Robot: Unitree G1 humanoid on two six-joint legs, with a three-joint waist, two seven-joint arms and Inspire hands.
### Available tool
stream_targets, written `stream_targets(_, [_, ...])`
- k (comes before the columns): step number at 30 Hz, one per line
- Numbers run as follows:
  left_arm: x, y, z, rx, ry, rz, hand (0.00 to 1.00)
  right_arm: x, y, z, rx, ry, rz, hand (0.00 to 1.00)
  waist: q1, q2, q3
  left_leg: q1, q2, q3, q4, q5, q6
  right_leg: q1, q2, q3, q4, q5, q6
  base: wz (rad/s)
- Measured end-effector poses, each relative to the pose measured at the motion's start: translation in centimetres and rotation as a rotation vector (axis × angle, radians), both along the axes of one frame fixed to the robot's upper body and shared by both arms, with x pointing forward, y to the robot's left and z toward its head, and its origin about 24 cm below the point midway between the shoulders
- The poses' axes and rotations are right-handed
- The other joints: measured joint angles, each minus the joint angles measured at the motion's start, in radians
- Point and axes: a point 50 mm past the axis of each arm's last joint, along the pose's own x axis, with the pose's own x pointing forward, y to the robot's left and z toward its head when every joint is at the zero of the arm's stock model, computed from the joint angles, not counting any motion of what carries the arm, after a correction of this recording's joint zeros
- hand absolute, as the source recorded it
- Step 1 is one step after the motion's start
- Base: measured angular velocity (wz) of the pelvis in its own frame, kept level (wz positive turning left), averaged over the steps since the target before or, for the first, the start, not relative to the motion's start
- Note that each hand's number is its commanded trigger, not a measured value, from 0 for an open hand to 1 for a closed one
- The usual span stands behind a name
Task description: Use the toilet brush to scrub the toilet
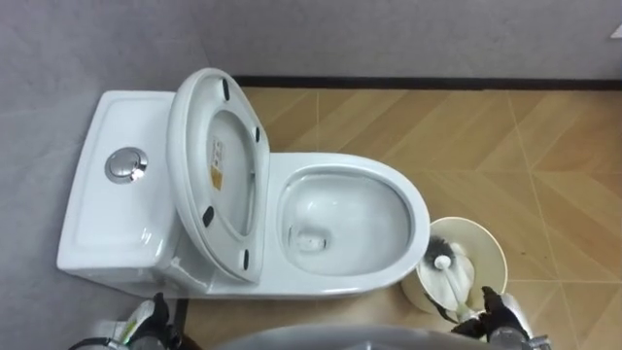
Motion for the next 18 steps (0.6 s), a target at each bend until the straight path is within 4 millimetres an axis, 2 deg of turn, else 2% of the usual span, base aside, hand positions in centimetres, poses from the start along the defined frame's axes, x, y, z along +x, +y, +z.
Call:
stream_targets(1, [0.3, 0.0, 0.1, -0.001, -0.017, 0.014, 0.00, 0.6, 0.0, 0.1, 0.004, -0.028, -0.014, 0.00, 0.000, 0.004, -0.0020, -0.012, 0.000, -0.001, 0.000, 0.000, 0.000, -0.005, 0.000, -0.003, 0.000, 0.002, 0.000, 0.03])
stream_targets(5, [1.2, 0.0, 0.2, -0.019, -0.075, 0.071, 0.00, 1.4, 0.0, 0.3, 0.016, -0.077, -0.067, 0.00, 0.000, 0.001, -0.0007, -0.044, 0.002, -0.006, 0.001, 0.000, 0.000, -0.031, -0.001, -0.024, 0.002, 0.007, -0.001, 0.09])
stream_targets(8, [1.9, -0.1, 0.3, -0.050, -0.118, 0.124, 0.00, 1.9, 0.1, 0.3, 0.016, -0.088, -0.082, 0.00, 0.016, 0.001, 0.0005, -0.082, 0.006, -0.005, 0.006, 0.001, 0.000, -0.068, 0.001, -0.026, 0.002, 0.018, -0.004, -0.02])
stream_targets(11, [3.0, -0.2, 0.5, -0.067, -0.157, 0.132, 0.00, 2.4, 0.0, 0.3, 0.003, -0.096, -0.085, 0.00, 0.019, 0.008, 0.0048, -0.119, 0.007, -0.013, 0.018, 0.001, 0.001, -0.099, 0.001, -0.033, 0.002, 0.026, -0.006, 0.02])
stream_targets(15, [3.9, -0.3, 0.6, -0.080, -0.185, 0.129, 0.00, 3.1, -0.3, 0.5, -0.026, -0.104, -0.092, 0.00, 0.022, 0.019, 0.0053, -0.187, 0.002, -0.030, 0.034, 0.010, 0.006, -0.164, -0.007, -0.060, 0.025, 0.027, -0.006, 0.12])
stream_targets(18, [4.5, -0.5, 0.7, -0.086, -0.203, 0.111, 0.00, 3.9, -0.6, 0.8, -0.034, -0.123, -0.115, 0.00, 0.022, 0.027, 0.0111, -0.261, -0.002, -0.041, 0.069, 0.011, 0.008, -0.234, -0.019, -0.090, 0.066, 0.027, -0.006, 0.12])
